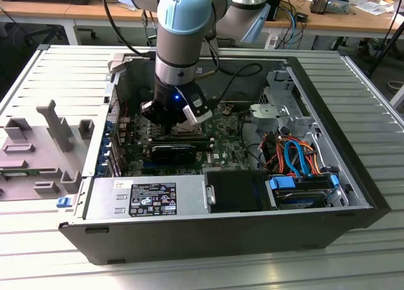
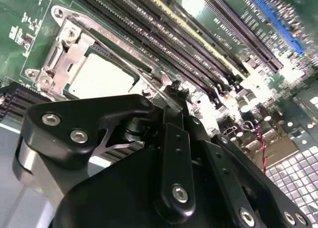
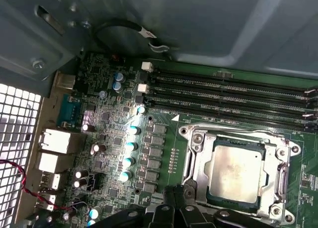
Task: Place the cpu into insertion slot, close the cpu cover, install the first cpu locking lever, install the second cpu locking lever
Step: 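Install the second cpu locking lever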
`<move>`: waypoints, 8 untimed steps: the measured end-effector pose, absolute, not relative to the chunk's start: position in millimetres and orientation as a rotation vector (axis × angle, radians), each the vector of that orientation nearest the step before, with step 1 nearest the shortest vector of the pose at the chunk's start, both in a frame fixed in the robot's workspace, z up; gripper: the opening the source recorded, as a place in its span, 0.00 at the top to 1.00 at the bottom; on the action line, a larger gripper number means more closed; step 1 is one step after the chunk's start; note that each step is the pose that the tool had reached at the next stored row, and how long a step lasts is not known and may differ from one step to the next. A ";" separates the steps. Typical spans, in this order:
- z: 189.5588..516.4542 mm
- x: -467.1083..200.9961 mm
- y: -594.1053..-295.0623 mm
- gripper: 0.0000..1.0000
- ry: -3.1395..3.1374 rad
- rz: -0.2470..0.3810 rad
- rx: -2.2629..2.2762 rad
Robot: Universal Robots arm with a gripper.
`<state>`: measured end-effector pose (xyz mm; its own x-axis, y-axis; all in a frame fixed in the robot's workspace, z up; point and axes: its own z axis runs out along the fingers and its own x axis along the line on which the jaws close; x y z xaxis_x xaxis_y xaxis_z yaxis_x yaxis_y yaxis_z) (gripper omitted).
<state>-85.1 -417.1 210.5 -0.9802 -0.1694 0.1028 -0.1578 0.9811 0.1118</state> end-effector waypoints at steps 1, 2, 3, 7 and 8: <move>209.7 -85.2 -417.1 0.89 -3.015 -0.171 0.250; 209.8 -85.2 -417.0 0.89 -3.015 -0.172 0.250; 211.0 -85.2 -417.1 0.89 -3.015 -0.172 0.250; 227.9 -84.7 -417.1 0.89 -3.015 -0.172 0.251; 229.9 -84.2 -417.1 0.89 -3.015 -0.172 0.251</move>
